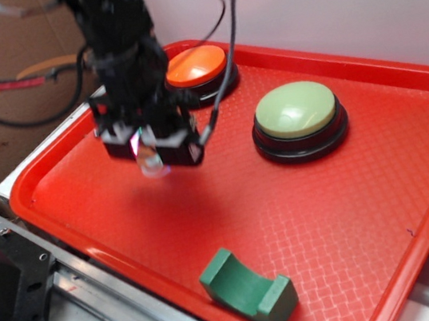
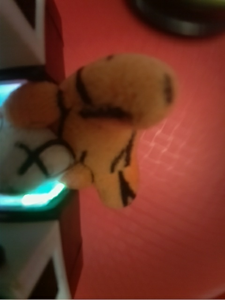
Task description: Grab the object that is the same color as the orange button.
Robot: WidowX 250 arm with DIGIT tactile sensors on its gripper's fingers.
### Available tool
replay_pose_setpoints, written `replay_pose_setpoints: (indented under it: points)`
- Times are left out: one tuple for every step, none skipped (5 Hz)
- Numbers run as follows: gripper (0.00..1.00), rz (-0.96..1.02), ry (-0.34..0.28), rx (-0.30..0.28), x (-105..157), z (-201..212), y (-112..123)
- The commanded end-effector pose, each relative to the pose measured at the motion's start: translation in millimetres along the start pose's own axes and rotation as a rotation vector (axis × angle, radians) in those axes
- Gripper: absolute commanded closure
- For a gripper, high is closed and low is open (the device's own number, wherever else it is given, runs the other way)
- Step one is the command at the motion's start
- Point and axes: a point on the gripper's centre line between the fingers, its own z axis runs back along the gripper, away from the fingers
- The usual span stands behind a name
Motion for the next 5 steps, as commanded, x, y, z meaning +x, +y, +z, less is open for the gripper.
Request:
replay_pose_setpoints:
  points:
    - [1.0, -0.034, -0.075, -0.226, 2, 111, 20]
    - [1.0, -0.018, -0.108, -0.262, -4, 136, 27]
    - [1.0, -0.012, -0.123, -0.3, -7, 145, 30]
    - [1.0, -0.042, -0.127, -0.285, -7, 140, 27]
    - [1.0, -0.072, -0.097, -0.203, 1, 133, 25]
